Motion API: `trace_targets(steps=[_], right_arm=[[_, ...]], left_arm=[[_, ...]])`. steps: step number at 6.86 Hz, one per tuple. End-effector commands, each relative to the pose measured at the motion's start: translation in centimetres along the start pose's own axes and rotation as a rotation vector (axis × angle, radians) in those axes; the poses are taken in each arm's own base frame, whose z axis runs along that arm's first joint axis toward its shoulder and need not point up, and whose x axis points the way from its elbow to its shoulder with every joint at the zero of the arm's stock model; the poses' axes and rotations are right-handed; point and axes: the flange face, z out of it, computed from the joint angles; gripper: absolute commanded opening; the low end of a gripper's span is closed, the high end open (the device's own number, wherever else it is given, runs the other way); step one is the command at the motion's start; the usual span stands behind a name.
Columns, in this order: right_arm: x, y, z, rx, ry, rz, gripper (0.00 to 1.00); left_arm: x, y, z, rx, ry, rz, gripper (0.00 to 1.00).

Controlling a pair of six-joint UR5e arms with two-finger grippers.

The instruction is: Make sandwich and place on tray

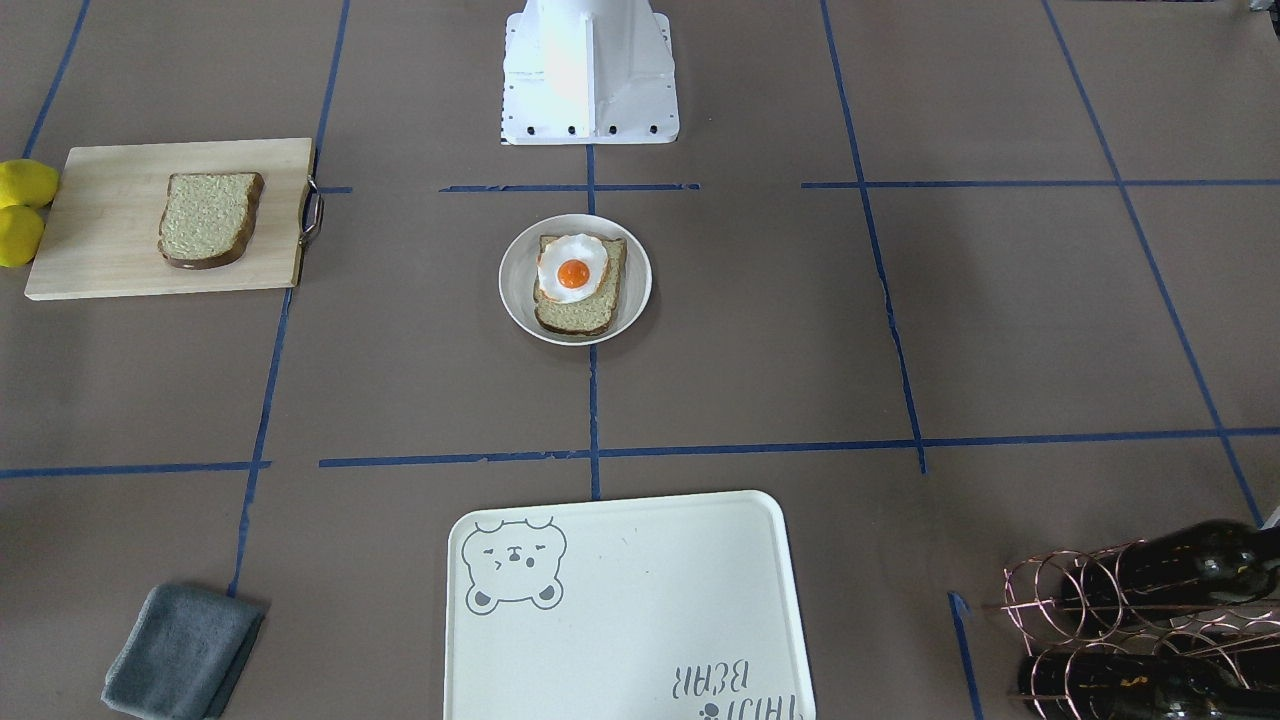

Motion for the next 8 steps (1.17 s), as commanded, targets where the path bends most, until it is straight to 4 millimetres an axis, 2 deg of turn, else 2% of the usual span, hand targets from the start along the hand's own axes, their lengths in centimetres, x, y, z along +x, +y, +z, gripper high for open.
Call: trace_targets(steps=[1, 2, 3, 4, 5, 6, 8], right_arm=[[-5.4, -1.2, 2.5, -0.033, -0.052, 0.026, 1.0], [-9.1, -1.9, 3.6, 0.005, -0.075, 0.095, 1.0], [-12.5, -1.6, 5.6, 0.043, -0.116, 0.133, 1.0], [-14.4, 0.9, 8.1, 0.069, -0.167, 0.177, 1.0], [-13.5, 5.2, 10.5, 0.097, -0.178, 0.142, 1.0], [-12.0, 8.2, 11.2, 0.1, -0.186, 0.132, 1.0], [-13.5, 12.2, 11.4, 0.034, -0.195, 0.177, 1.0]], left_arm=[[5.7, -2.5, 1.3, 0.025, 0.024, 0.141, 1.0], [7.5, -3.1, 0.6, 0.08, 0.027, 0.21, 1.0], [8.4, -3.5, 0.7, 0.112, 0.037, 0.214, 1.0], [10.8, -3.8, 1.4, 0.14, 0.066, 0.211, 1.0], [14.1, -4.2, 2.0, 0.154, 0.115, 0.056, 1.0], [17.2, -4.2, 2.8, 0.167, 0.166, -0.017, 1.0], [25.5, -4.7, 5.0, 0.13, 0.278, -0.158, 1.0]])
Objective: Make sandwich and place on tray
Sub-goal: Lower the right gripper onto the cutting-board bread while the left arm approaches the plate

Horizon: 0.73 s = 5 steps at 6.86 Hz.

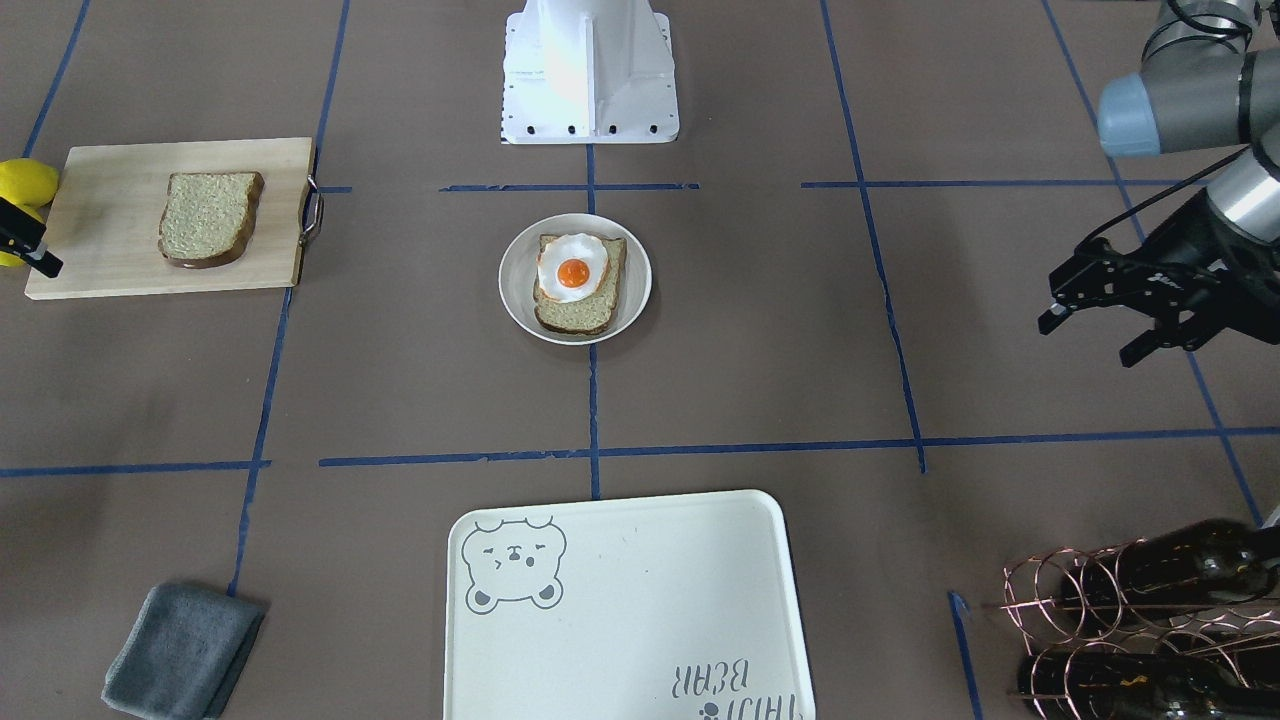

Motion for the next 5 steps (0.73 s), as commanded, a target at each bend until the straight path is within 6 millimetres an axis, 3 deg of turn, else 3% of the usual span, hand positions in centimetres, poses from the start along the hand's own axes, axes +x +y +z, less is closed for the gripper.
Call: trace_targets(steps=[1, 2, 3, 4, 5], right_arm=[[-1.7, 4.9, 0.3, -0.072, -0.006, 0.024, 1.0], [-2.7, 6.2, 1.7, -0.118, 0.001, 0.055, 1.0], [-4.5, 7.3, 3.6, -0.109, 0.038, 0.054, 1.0], [-5.9, 8.6, 5.9, -0.079, 0.076, 0.033, 1.0], [-7.0, 9.8, 7.1, -0.086, 0.061, 0.03, 1.0]], left_arm=[[7.7, 0.0, 3.4, -0.037, 0.09, -0.132, 1.0], [10.9, 0.0, 4.8, -0.061, 0.118, -0.17, 1.0], [12.4, -0.1, 5.3, -0.06, 0.126, -0.158, 1.0], [13.1, 0.2, 5.5, -0.054, 0.125, -0.148, 1.0], [13.2, 0.3, 5.6, -0.057, 0.126, -0.147, 1.0]])
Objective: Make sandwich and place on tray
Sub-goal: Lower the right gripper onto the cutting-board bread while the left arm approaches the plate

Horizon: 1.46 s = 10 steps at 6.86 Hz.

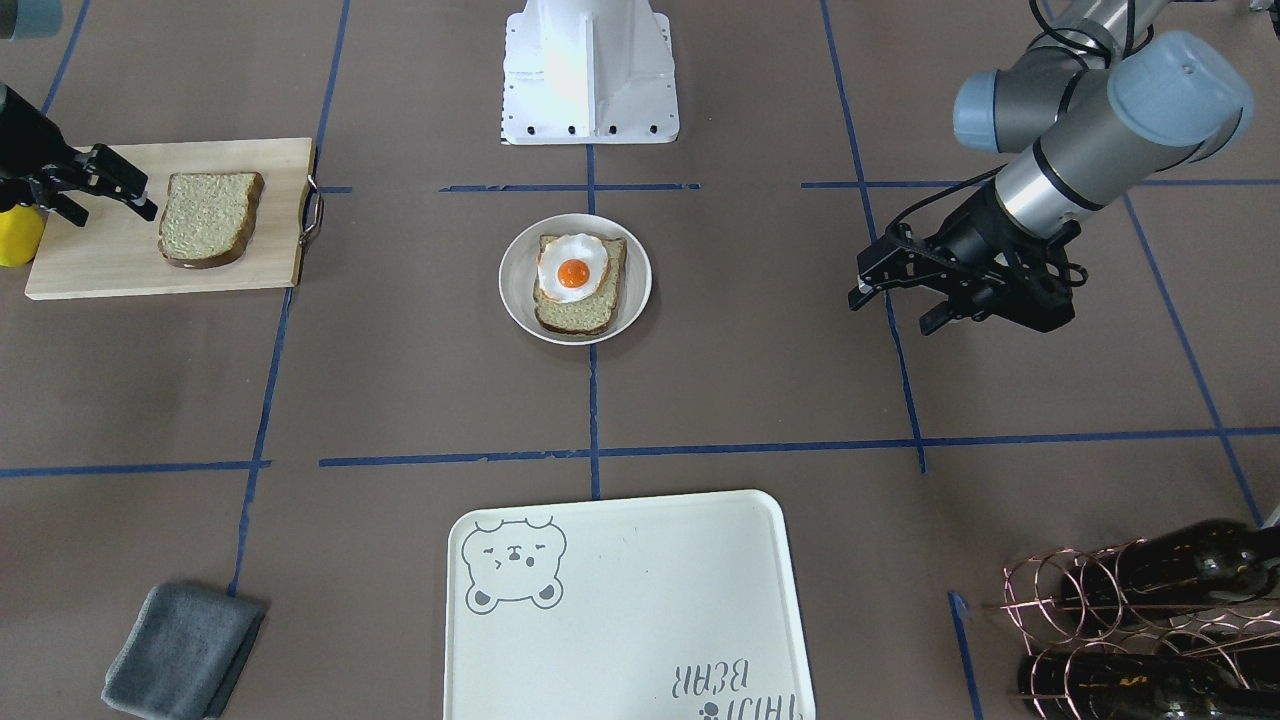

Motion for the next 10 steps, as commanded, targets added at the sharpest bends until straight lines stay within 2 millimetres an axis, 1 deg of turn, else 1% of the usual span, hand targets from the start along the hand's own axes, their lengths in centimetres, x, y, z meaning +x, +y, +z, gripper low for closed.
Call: trace_targets(steps=[1, 2, 3, 4, 5, 7, 8, 9, 10], right_arm=[[-2.6, 2.4, 3.2, 0.026, 0.012, -0.002, 1.0], [-2.4, 3.0, 3.8, 0.021, 0.025, -0.007, 1.0], [-1.6, 3.8, 4.1, 0.007, 0.035, -0.012, 1.0], [-0.8, 4.2, 4.1, -0.001, 0.046, -0.008, 1.0], [0.3, 4.2, 4.9, -0.012, 0.067, 0.003, 1.0], [0.8, 4.3, 5.4, -0.025, 0.077, 0.008, 0.93], [1.1, 4.4, 5.7, -0.03, 0.085, 0.01, 0.85], [1.0, 4.4, 5.8, -0.034, 0.082, 0.008, 0.62], [1.1, 4.5, 5.8, -0.034, 0.084, 0.009, 0.37]], left_arm=[[0.8, 0.3, 0.4, -0.002, 0.005, 0.004, 1.0], [0.7, 0.3, 0.5, -0.002, 0.004, 0.002, 1.0], [0.7, 0.3, 0.5, -0.002, 0.004, 0.002, 1.0], [0.8, 0.2, 0.4, -0.002, 0.007, 0.004, 1.0], [0.9, 0.3, 0.3, 0.005, 0.017, 0.014, 1.0], [0.8, 0.3, 0.3, 0.005, 0.017, 0.014, 1.0], [0.9, 0.3, 0.3, 0.005, 0.018, 0.015, 1.0], [0.8, 0.3, 0.3, 0.005, 0.017, 0.015, 1.0], [0.8, 0.3, 0.3, 0.005, 0.017, 0.015, 1.0]])
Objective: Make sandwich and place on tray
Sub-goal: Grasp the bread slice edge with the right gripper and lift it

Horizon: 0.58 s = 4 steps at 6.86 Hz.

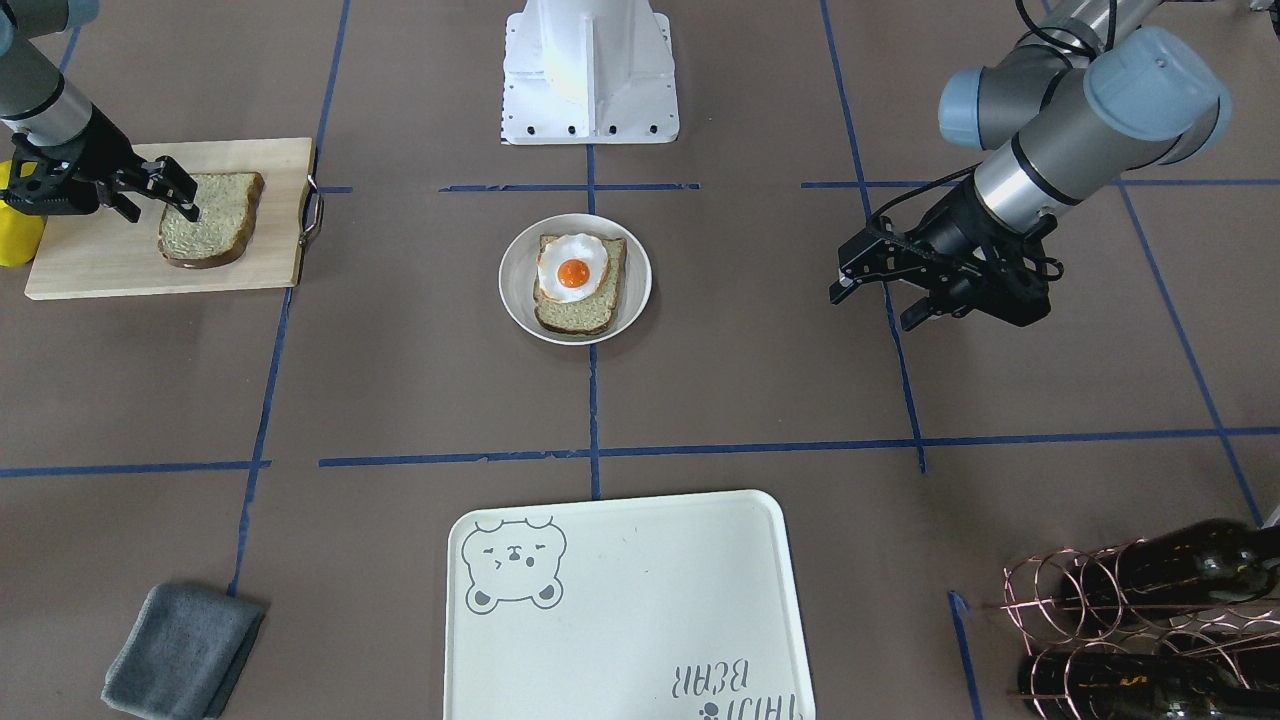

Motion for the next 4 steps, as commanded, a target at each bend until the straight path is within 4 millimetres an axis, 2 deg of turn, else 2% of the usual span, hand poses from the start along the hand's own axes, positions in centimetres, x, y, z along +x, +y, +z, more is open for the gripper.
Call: trace_targets(steps=[1, 2, 4], right_arm=[[-0.06, 0.1, 0.14, -0.006, 0.0, -0.004, 0.05], [-0.13, 0.1, 0.09, -0.005, -0.002, -0.005, 0.0], [-0.19, 0.18, -0.07, -0.007, -0.015, -0.008, 0.0]], left_arm=[[-0.02, 0.0, 0.01, 0.0, 0.0, 0.0, 1.0], [-0.02, 0.0, 0.01, 0.0, 0.0, 0.0, 1.0], [-0.02, 0.0, 0.01, 0.0, 0.0, 0.0, 1.0]])
